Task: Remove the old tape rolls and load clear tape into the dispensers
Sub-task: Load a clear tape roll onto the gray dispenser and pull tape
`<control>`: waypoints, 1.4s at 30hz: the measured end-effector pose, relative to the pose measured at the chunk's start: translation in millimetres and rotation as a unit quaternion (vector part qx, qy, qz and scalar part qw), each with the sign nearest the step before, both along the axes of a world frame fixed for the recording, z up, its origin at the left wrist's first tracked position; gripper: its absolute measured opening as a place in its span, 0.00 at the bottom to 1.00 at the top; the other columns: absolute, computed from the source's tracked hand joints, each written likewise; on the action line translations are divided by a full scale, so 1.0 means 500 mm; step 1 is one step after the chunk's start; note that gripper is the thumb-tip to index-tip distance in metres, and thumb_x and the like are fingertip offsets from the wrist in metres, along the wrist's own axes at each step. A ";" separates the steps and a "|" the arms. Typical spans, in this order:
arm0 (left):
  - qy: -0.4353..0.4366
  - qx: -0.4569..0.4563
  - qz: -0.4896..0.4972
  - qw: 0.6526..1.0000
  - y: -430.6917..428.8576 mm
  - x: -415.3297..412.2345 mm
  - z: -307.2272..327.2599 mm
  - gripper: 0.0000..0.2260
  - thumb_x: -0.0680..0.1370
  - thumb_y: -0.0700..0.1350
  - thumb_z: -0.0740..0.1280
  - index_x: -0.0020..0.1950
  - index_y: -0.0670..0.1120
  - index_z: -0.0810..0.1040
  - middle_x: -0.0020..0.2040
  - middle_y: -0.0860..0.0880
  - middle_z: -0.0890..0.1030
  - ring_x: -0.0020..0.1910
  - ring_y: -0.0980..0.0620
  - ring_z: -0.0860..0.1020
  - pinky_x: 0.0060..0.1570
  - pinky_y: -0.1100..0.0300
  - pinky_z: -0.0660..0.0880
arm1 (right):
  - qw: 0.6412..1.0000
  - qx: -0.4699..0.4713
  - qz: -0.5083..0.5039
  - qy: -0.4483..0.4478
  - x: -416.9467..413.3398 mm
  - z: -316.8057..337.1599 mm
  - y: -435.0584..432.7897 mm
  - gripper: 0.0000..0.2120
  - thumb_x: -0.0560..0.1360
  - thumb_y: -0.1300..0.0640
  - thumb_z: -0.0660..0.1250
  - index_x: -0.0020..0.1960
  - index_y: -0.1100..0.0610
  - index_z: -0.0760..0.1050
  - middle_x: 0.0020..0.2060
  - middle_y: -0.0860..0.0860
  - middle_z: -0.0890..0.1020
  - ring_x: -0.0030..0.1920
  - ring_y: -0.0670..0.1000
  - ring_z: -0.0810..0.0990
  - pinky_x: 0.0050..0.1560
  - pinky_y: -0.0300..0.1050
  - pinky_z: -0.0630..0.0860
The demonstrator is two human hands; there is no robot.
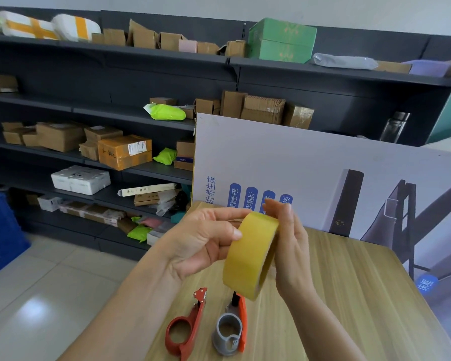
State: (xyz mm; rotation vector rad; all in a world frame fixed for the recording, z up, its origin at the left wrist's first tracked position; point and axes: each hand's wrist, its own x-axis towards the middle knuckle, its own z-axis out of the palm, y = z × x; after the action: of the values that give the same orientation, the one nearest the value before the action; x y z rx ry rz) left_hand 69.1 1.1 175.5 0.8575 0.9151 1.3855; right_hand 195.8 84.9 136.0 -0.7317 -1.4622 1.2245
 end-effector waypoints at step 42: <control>0.217 0.137 0.140 0.956 0.095 0.007 -0.071 0.13 0.75 0.47 0.62 0.58 0.49 0.77 0.41 0.54 0.81 0.40 0.59 0.78 0.42 0.63 0.76 | 0.928 -0.194 0.314 0.055 0.062 0.038 0.026 0.20 0.65 0.58 0.58 0.53 0.64 0.77 0.39 0.62 0.82 0.35 0.57 0.81 0.38 0.51 0.80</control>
State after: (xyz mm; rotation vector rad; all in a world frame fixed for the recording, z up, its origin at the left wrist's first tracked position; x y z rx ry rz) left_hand 72.8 48.7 140.1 1.3179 1.2343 1.6258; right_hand 226.7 97.7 155.1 -0.4381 -1.4202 2.0540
